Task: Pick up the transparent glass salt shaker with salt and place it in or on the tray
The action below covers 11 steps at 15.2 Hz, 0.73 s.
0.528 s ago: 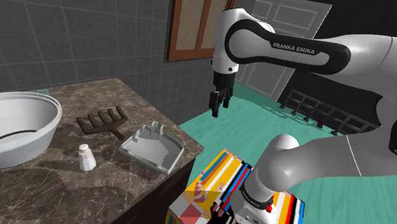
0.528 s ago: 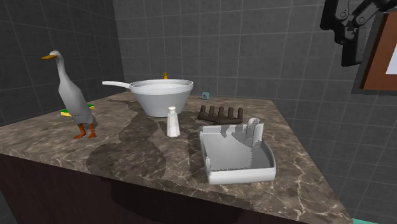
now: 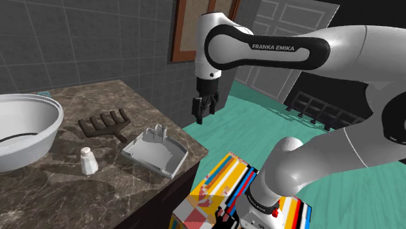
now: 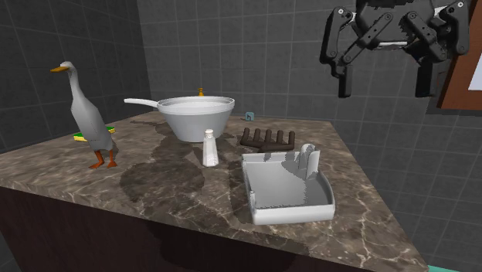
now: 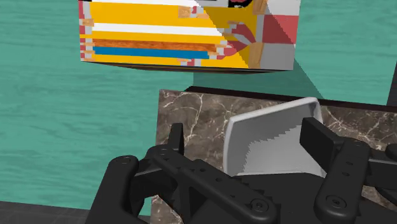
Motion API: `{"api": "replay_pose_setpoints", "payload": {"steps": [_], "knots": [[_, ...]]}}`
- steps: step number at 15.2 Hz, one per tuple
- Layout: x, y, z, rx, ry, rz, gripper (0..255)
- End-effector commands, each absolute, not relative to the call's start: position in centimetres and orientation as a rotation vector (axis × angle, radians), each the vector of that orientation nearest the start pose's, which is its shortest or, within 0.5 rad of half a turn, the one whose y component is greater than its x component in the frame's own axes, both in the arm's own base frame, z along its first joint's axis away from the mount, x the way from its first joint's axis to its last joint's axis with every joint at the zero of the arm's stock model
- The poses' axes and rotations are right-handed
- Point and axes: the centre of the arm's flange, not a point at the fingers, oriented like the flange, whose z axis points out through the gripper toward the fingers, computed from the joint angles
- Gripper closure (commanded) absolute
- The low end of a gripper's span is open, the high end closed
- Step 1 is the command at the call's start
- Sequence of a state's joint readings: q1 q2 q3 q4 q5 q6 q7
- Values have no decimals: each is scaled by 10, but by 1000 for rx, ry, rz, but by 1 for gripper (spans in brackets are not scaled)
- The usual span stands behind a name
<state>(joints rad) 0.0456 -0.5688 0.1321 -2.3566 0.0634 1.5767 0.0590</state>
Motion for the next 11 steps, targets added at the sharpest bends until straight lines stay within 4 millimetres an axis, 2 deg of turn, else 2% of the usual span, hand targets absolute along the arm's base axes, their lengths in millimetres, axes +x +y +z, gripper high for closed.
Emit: {"api": "replay_pose_setpoints", "payload": {"steps": [1, 11], "knots": [[367, 93, 508, -3145, -146, 336, 0], [447, 188, 469, -3114, -218, 342, 0]]}}
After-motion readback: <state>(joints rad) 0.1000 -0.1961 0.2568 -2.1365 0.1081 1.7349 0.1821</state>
